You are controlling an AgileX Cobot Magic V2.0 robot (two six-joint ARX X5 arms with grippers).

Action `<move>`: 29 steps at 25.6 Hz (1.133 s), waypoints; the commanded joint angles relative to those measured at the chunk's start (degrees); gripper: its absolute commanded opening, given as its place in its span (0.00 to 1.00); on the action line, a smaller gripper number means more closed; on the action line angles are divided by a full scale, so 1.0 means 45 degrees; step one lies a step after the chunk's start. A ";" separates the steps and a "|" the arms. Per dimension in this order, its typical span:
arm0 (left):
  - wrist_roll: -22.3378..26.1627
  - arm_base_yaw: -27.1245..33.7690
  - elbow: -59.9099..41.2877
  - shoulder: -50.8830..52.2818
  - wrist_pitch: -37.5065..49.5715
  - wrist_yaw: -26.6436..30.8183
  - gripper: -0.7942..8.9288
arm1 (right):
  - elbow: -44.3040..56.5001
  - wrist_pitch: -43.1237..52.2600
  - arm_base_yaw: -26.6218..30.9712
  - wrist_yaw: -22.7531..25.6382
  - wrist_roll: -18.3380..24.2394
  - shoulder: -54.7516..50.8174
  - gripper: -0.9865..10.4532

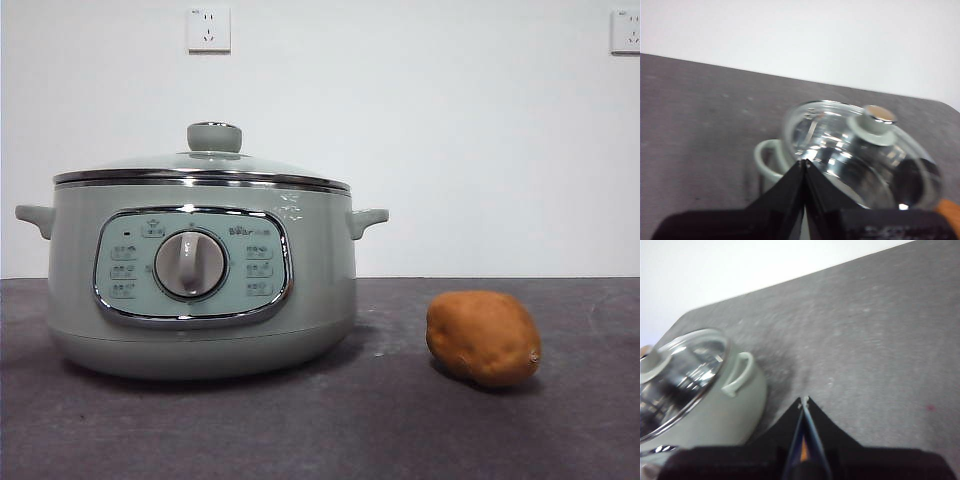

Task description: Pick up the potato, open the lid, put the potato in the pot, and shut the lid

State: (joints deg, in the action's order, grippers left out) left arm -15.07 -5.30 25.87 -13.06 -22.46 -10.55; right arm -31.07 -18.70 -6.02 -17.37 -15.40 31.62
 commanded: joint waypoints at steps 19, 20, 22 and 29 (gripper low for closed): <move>0.1015 0.0024 0.4517 -0.7023 -0.1481 -0.4663 0.50 | -0.4974 -0.4342 -0.0024 -0.3167 0.3147 0.4716 0.50; 0.1010 0.0024 0.4517 -0.7023 -0.1307 -0.4663 0.50 | -0.4974 -0.4328 -0.0053 -0.3162 0.3045 0.4716 0.50; 0.1005 0.0024 0.4517 -0.7023 -0.1112 -0.4668 0.50 | -0.4974 -0.4133 -0.0544 -0.3011 0.2992 0.4852 0.50; 0.0967 0.0024 0.4517 -0.7023 -0.1122 -0.4663 0.50 | -0.5042 -0.3895 -0.4760 0.2040 0.2817 0.7538 0.50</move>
State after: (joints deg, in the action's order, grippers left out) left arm -11.16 -5.30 46.06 -44.77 -27.86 -31.48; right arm -53.67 -36.38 -26.76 -9.37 -2.37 64.88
